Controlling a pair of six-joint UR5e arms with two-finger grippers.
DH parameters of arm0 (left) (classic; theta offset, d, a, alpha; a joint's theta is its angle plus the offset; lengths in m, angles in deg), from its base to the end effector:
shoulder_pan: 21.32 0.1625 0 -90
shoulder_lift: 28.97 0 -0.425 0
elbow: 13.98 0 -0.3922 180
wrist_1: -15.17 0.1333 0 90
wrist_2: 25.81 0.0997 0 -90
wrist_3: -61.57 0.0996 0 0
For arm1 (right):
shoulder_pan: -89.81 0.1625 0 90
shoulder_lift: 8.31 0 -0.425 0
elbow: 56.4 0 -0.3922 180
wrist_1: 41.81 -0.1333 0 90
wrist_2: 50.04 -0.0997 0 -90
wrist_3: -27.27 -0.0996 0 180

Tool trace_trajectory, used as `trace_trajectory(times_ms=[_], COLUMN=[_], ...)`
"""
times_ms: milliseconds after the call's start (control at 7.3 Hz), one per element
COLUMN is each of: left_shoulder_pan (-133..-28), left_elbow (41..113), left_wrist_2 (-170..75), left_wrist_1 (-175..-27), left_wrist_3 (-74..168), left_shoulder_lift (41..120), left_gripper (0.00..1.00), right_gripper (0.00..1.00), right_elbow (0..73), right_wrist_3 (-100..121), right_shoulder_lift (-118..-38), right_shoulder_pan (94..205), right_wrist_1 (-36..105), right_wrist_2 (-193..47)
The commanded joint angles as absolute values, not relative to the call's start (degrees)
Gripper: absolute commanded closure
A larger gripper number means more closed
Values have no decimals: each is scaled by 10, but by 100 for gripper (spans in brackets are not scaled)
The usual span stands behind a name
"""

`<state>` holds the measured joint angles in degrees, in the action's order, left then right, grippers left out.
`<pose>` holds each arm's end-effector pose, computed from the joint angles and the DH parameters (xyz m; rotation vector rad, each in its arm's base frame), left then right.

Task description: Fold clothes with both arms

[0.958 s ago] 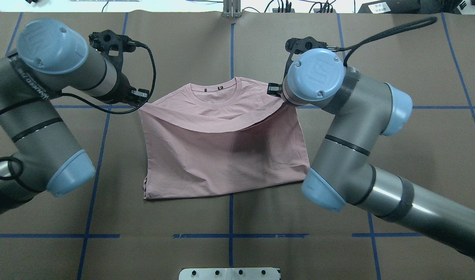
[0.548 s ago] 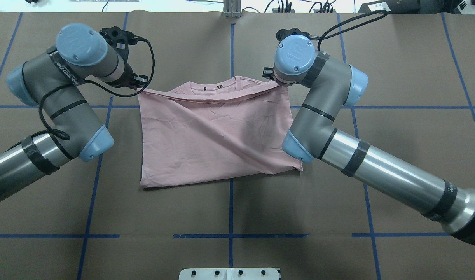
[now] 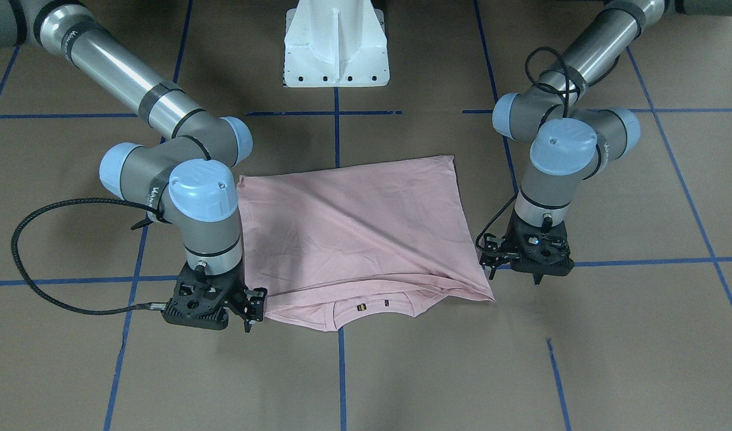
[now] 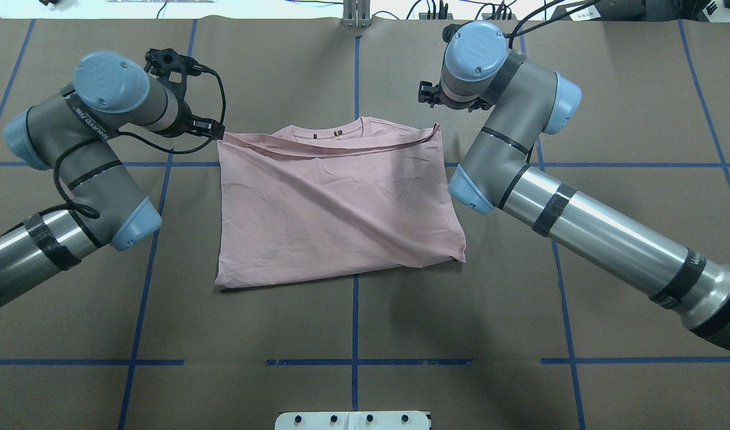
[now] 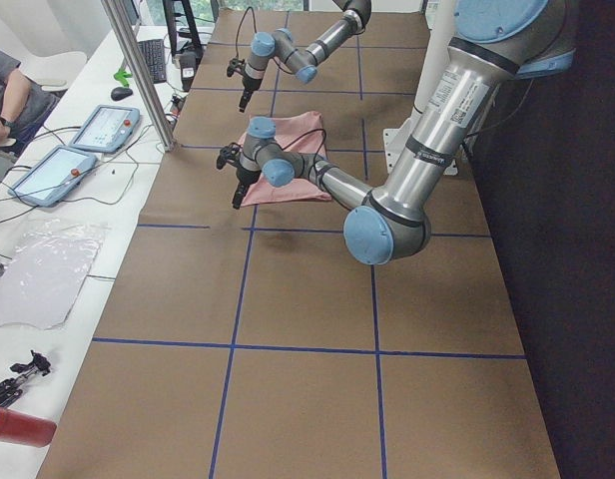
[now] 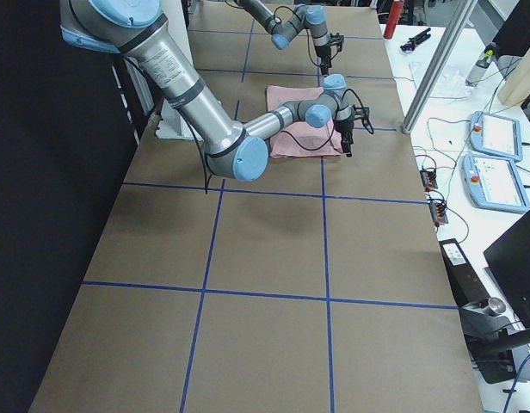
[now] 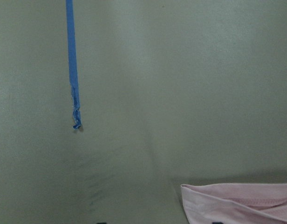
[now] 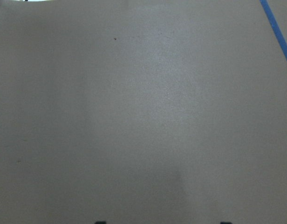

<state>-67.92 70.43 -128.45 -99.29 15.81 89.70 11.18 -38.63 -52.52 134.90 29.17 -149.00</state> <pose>0.4025 -0.5879 0.3737 0.4426 0.7278 0.0528 -0.4846 -0.6530 0.3087 0.2975 -0.6950 0.2910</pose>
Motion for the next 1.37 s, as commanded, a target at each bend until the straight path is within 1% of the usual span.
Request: trace_trajectory(times_ms=[0, 137, 274, 411, 548, 821, 1095, 1232], left_shoulder_pan=[-669, -635, -596, -546, -503, -459, -454, -451], left_elbow=[817, 880, 938, 949, 948, 943, 940, 937], left_wrist_2=[-1296, -1312, -1300, -1262, -1237, -1234, -1234, -1234], left_wrist_1=[-997, -998, -998, -997, -996, -996, -993, -993], left_wrist_3=[115, 71, 1, -73, -112, -137, -138, -138], left_shoulder_lift=[833, 782, 743, 729, 727, 727, 727, 727], left_gripper=[0, 0, 12, 30, 34, 35, 47, 49], right_gripper=[0, 0, 0, 0, 0, 0, 0, 0], right_elbow=[146, 165, 171, 172, 173, 173, 177, 177], right_wrist_3=[-357, -358, -358, -358, -358, -359, -358, -358], right_shoulder_lift=[-545, -551, -552, -554, -554, -554, -557, -557], right_shoulder_pan=[1360, 1359, 1359, 1359, 1359, 1359, 1359, 1359], right_wrist_1=[292, 294, 295, 293, 292, 291, 290, 290], right_wrist_2=[-1533, -1533, -1533, -1533, -1533, -1533, -1534, -1534])
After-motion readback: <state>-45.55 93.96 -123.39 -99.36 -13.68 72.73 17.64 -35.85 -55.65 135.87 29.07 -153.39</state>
